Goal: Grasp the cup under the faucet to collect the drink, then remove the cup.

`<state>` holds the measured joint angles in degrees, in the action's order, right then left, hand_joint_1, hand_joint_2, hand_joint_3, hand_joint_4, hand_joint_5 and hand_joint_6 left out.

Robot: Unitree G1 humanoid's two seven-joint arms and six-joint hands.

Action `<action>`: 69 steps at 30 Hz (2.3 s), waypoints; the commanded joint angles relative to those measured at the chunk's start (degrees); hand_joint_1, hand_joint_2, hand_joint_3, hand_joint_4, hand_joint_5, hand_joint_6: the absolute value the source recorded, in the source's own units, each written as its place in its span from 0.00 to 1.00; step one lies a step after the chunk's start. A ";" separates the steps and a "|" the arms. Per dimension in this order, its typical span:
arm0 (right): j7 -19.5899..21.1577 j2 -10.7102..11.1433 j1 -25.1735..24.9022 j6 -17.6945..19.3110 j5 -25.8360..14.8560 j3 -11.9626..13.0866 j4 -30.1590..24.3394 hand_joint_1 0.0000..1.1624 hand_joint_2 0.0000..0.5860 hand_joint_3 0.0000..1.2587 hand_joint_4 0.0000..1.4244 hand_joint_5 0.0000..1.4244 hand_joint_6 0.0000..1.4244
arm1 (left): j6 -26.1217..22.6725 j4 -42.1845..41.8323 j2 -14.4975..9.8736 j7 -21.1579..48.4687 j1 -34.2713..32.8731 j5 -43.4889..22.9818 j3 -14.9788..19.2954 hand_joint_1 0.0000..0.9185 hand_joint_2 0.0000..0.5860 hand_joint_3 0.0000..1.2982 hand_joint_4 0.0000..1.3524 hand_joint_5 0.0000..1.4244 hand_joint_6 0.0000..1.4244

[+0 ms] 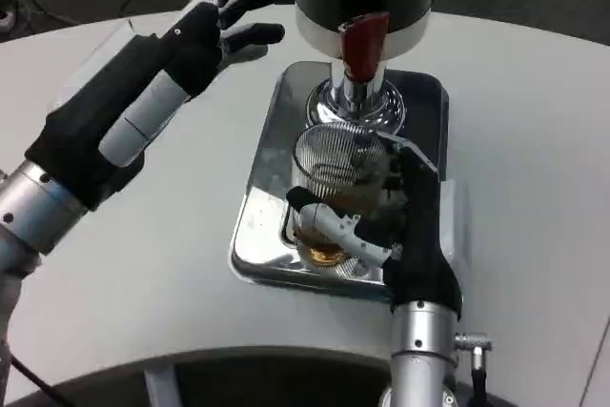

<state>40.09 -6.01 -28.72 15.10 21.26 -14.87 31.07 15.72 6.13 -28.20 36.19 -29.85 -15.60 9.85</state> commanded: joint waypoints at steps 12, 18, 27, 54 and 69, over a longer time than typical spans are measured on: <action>-6.93 -1.95 10.89 -3.24 2.71 -3.82 -15.87 0.80 0.20 0.58 0.55 0.68 0.67 | 1.89 -2.72 -1.18 0.70 10.05 -1.16 4.56 0.00 0.11 0.01 0.04 0.11 0.09; -10.12 -0.79 14.63 -4.95 3.12 -4.81 -22.82 0.80 0.20 0.58 0.55 0.68 0.67 | 2.68 -3.71 -1.39 1.62 12.85 -1.80 5.51 0.00 0.11 0.02 0.05 0.11 0.09; -15.74 1.28 20.60 -7.52 3.65 -5.58 -33.26 0.80 0.20 0.59 0.55 0.69 0.69 | 7.74 -4.22 -4.63 3.88 17.39 -1.60 7.42 0.00 0.12 0.05 0.07 0.12 0.09; -32.10 5.02 35.13 -15.72 3.38 -2.84 -60.64 0.80 0.15 0.62 0.57 0.73 0.74 | 42.77 2.54 -13.69 4.13 23.69 12.69 5.83 0.00 0.14 0.09 0.04 0.07 0.04; -41.93 8.57 35.16 -20.42 1.31 2.16 -69.83 0.80 0.14 0.62 0.57 0.73 0.74 | 53.30 5.55 -17.81 -1.12 24.98 16.83 4.37 0.00 0.14 0.09 0.00 0.02 0.00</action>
<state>-0.47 2.14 6.85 -4.41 23.85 -13.85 -34.99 67.22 11.34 -44.39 36.38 -6.49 0.53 14.64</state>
